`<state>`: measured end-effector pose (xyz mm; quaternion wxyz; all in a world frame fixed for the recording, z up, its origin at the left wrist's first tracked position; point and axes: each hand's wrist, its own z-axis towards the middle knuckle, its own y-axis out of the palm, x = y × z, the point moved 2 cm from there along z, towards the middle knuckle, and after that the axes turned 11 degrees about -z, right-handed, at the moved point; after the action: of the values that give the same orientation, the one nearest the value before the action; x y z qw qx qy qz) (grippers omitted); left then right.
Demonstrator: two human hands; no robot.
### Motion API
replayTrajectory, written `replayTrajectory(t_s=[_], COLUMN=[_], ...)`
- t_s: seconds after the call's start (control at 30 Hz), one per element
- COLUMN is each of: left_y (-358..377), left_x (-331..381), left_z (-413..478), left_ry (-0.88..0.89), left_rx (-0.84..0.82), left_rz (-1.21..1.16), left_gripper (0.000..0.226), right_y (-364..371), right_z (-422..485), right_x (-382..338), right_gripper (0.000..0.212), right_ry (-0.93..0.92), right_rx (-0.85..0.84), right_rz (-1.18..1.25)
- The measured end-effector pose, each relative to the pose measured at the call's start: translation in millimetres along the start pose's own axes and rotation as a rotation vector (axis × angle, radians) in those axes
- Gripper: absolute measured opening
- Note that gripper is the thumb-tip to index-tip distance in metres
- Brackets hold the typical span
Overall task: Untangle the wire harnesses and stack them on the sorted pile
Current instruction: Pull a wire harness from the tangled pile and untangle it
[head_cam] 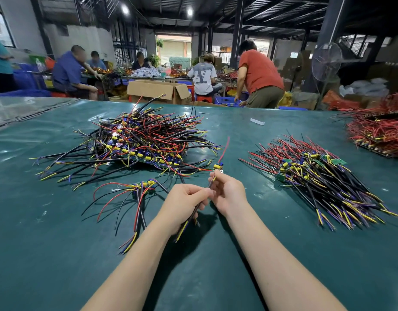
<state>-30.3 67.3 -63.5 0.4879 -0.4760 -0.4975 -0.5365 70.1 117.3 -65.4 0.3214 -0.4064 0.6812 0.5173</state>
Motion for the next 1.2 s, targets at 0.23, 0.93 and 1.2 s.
replayTrajectory(t_s=[0.23, 0.93, 1.2], left_y=[-5, -4, 5], left_x=[6, 13, 19], left_z=[-2, -9, -13], left_ry=[0.039, -0.016, -0.103], left_rx=[-0.058, -0.290, -0.342], left_rz=[0.116, 0.445, 0.145], left_gripper=[0.030, 0.033, 0.028], right_y=[-6, -42, -42], right_z=[5, 18, 22], right_x=[-7, -29, -28], right_gripper=[0.028, 0.027, 0.031], right_ry=[0.030, -0.061, -0.075], right_rx=[-0.004, 0.151, 0.229], right_rz=[0.036, 0.213, 0.130])
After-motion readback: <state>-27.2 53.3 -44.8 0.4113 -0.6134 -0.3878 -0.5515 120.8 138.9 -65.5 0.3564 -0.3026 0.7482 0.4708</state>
